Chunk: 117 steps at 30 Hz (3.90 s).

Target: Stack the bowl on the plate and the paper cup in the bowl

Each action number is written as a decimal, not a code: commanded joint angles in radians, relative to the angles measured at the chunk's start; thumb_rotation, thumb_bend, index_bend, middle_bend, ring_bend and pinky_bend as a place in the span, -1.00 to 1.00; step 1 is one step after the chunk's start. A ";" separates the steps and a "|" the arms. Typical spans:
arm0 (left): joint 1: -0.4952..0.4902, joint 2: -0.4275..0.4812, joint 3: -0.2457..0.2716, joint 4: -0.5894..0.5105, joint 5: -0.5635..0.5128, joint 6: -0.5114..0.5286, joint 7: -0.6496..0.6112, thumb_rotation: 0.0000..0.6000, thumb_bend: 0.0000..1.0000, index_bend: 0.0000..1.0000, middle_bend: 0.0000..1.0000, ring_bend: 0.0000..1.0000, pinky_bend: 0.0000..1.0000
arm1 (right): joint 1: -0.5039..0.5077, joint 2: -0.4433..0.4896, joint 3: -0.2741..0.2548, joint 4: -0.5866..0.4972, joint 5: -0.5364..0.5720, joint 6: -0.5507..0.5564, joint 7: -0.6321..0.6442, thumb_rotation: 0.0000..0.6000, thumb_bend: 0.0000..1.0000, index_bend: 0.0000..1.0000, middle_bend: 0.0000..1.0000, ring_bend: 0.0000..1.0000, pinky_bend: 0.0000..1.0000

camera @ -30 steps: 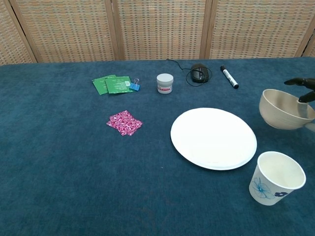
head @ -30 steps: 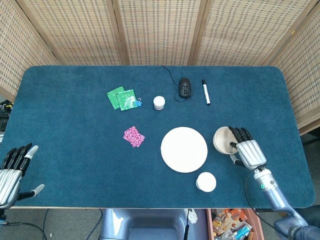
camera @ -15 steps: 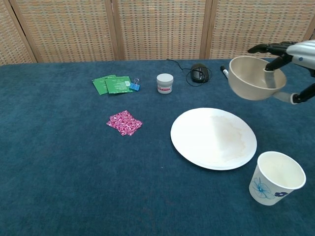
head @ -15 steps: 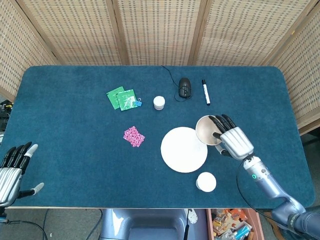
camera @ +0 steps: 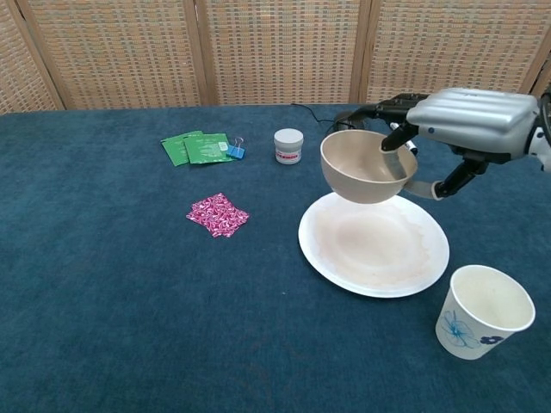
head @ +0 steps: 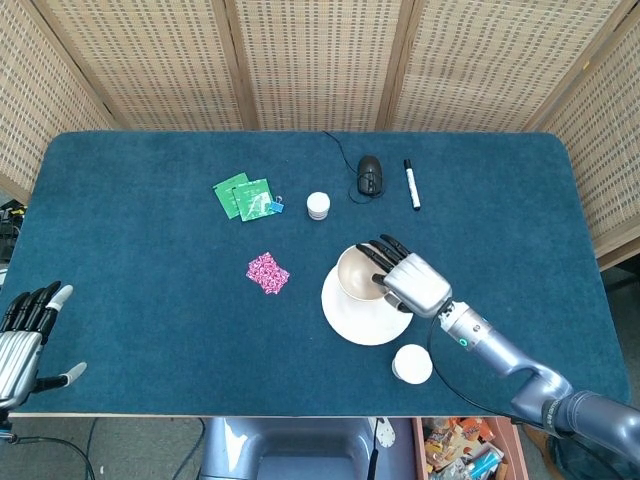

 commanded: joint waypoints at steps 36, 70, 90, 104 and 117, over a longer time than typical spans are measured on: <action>-0.004 -0.004 0.010 -0.010 -0.002 -0.006 0.024 1.00 -1.00 -1.00 -1.00 -1.00 -1.00 | -0.089 0.182 -0.134 -0.162 -0.052 0.147 -0.127 1.00 -0.66 -0.87 -1.00 -1.00 -1.00; -0.007 -0.016 0.013 -0.012 -0.006 -0.012 0.056 1.00 -1.00 -1.00 -1.00 -1.00 -1.00 | -0.165 0.173 -0.321 -0.024 -0.333 0.283 -0.019 1.00 -0.63 -0.40 -1.00 -1.00 -1.00; -0.011 -0.016 0.010 -0.011 -0.018 -0.018 0.053 1.00 -1.00 -1.00 -1.00 -1.00 -1.00 | -0.166 0.067 -0.316 0.091 -0.312 0.300 0.066 1.00 0.10 0.22 -1.00 -1.00 -1.00; -0.012 -0.015 0.011 -0.007 -0.024 -0.022 0.050 1.00 -1.00 -1.00 -1.00 -1.00 -1.00 | -0.136 0.093 -0.200 0.044 -0.236 0.427 0.175 1.00 0.13 0.27 -1.00 -1.00 -0.96; -0.013 -0.010 0.007 -0.008 -0.031 -0.020 0.036 1.00 -1.00 -1.00 -1.00 -1.00 -1.00 | -0.020 0.019 -0.051 0.031 0.002 0.138 0.073 1.00 0.13 0.27 -1.00 -1.00 -0.95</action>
